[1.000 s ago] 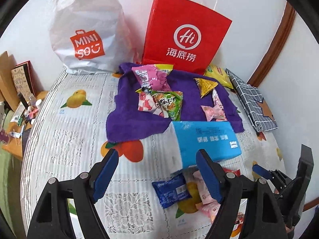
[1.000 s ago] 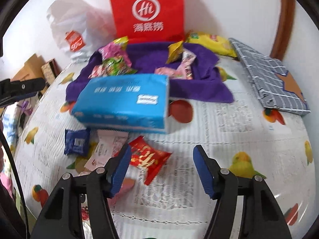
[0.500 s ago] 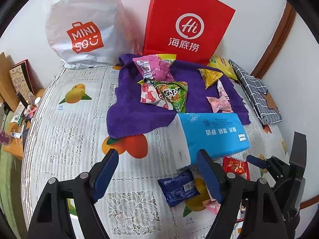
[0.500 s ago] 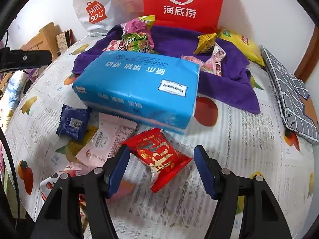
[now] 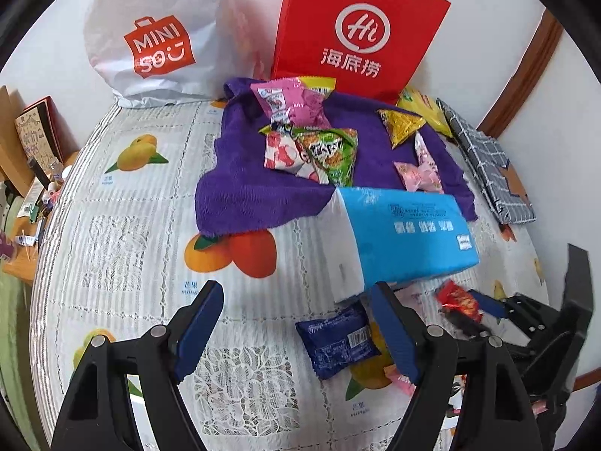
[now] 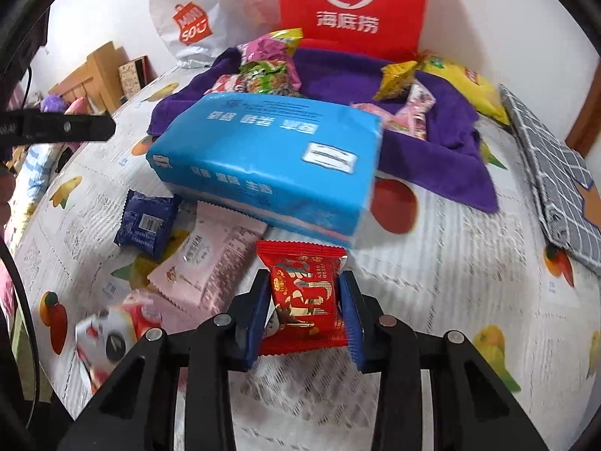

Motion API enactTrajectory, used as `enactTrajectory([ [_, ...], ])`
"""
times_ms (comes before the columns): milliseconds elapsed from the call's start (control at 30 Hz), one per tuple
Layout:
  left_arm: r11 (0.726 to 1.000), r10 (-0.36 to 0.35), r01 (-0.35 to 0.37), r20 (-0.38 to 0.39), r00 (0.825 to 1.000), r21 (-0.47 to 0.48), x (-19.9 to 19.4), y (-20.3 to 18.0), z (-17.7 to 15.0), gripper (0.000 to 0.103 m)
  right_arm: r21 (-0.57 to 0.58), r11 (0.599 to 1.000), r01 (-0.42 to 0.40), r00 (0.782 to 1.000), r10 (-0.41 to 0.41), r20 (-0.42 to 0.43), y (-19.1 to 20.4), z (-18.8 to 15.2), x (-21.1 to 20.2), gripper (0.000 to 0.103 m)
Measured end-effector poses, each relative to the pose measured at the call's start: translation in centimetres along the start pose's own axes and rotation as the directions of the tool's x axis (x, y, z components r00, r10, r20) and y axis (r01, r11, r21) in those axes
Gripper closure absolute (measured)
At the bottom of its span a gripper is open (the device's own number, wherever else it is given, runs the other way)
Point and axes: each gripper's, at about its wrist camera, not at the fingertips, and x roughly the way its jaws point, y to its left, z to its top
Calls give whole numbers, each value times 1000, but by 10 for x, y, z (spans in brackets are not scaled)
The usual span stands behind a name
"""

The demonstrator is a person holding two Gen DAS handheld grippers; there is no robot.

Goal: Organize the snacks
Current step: 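Grasp red candy packet with right tool while left tool grasps blue packet, then lift blue packet with left tool while right tool regrips red candy packet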

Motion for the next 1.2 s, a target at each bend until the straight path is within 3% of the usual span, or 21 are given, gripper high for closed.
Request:
enactTrajectory([
  [200,1000,12,-12,-49,999,-3,19,-2,-11,24,114,990,85,996,-89,23,-30,-18,-17,66],
  [333,1000,9,-10,-95,995,-13,36,-5,-23,24,227,955,191,979,-201,19,-57,-31,-15,66],
  [500,1000,-7,3,-131,991,-29,51,-14,-34,25,334,925,181,976,-211,58,-76,-34,-12,66],
  [667,999,7,-11,-108,994,-43,54,-25,-36,23,342,921,187,974,-219,59,-77,-32,-1,63],
  [833,994,106,-105,-82,991,13,61,-43,-38,22,312,925,217,966,-250,72,-71,-33,6,61],
  [900,988,148,-145,-57,987,45,62,-49,-40,27,324,925,198,969,-234,78,-74,-34,5,61],
  [967,980,180,-177,-30,983,92,61,-52,-43,43,330,925,189,970,-227,82,-75,-35,4,61],
  [1067,983,162,-158,-35,986,96,56,-46,-41,58,307,930,201,969,-235,76,-70,-32,5,61],
  [1200,987,152,-150,-29,988,52,51,-30,-41,61,290,940,178,974,-211,86,-62,-27,8,61],
])
